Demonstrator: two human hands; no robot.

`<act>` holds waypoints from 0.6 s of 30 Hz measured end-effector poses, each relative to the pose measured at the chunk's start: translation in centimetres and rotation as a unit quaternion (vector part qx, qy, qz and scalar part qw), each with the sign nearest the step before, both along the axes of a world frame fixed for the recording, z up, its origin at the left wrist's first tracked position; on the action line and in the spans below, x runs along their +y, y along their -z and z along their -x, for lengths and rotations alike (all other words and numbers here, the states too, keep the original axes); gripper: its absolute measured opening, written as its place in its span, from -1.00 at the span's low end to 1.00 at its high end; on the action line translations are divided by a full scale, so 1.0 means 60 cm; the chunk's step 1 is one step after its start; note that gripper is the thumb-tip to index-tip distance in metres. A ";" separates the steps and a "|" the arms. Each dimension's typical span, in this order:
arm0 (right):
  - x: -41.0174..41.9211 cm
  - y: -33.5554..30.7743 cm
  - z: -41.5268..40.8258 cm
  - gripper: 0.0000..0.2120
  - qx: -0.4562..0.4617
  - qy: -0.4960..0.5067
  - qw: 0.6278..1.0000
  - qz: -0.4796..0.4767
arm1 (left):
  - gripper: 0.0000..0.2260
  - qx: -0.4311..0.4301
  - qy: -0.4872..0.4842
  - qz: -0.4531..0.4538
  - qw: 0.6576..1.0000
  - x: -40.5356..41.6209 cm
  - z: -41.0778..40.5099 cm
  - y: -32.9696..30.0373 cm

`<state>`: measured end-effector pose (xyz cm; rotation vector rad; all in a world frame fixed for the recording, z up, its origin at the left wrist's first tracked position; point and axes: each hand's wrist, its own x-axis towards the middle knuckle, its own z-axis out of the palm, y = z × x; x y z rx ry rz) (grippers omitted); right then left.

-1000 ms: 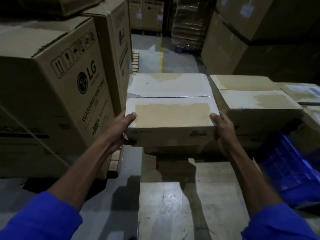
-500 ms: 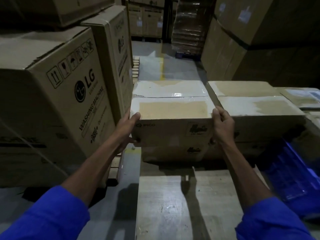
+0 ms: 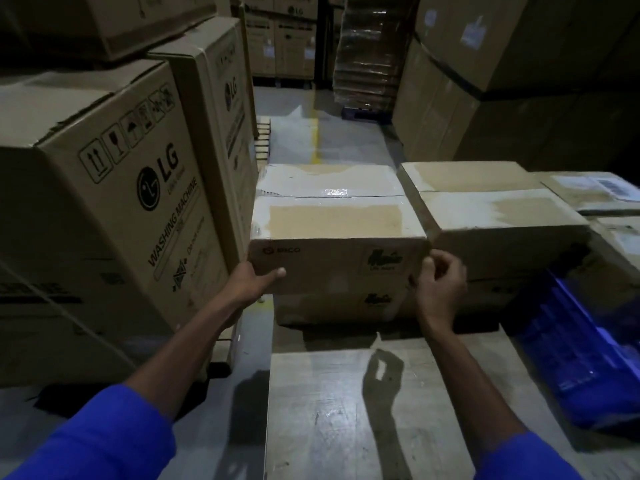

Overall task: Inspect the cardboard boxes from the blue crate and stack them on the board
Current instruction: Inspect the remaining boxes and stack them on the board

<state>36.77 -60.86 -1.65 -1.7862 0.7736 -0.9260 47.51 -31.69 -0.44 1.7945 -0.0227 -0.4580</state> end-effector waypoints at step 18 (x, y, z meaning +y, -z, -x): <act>-0.041 0.145 0.016 -0.46 0.237 -0.161 0.952 -0.104 | -0.87 -0.050 -0.053 -0.207 0.976 -0.008 -0.018 0.077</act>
